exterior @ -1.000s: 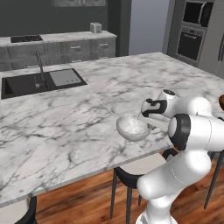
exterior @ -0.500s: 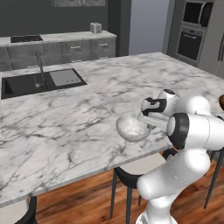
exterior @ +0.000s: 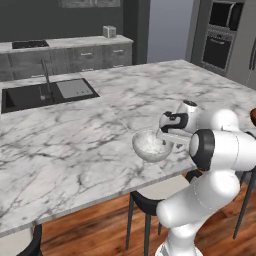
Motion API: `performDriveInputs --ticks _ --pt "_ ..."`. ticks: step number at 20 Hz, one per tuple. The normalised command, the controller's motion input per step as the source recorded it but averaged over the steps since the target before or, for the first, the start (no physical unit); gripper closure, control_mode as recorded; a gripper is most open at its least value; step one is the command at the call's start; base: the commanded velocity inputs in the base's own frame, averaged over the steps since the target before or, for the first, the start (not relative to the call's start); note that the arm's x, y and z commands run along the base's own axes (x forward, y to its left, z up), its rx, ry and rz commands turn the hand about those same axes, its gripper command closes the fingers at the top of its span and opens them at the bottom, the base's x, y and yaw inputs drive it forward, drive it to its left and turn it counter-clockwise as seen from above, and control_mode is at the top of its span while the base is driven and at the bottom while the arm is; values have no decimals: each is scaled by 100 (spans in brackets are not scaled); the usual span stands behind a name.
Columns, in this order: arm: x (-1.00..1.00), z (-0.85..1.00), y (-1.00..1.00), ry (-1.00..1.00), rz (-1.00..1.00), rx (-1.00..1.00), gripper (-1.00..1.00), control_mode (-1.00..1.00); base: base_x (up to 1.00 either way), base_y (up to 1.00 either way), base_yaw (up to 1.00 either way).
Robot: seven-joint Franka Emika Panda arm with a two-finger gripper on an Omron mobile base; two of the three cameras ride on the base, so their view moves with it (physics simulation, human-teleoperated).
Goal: Pick up the bowls from the cabinet and place each bowl in front of a stool on the dining counter.
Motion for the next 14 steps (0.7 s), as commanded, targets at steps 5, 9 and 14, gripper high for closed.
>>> performDriveInputs --ticks 5,9,14 --pt "-24 56 0 3 2 -11 -100 -100 0 0 0" --pt "-81 100 0 0 12 -2 -100 -100 0 0 0" --pt "-100 99 0 0 21 -2 -100 -100 0 0 0"
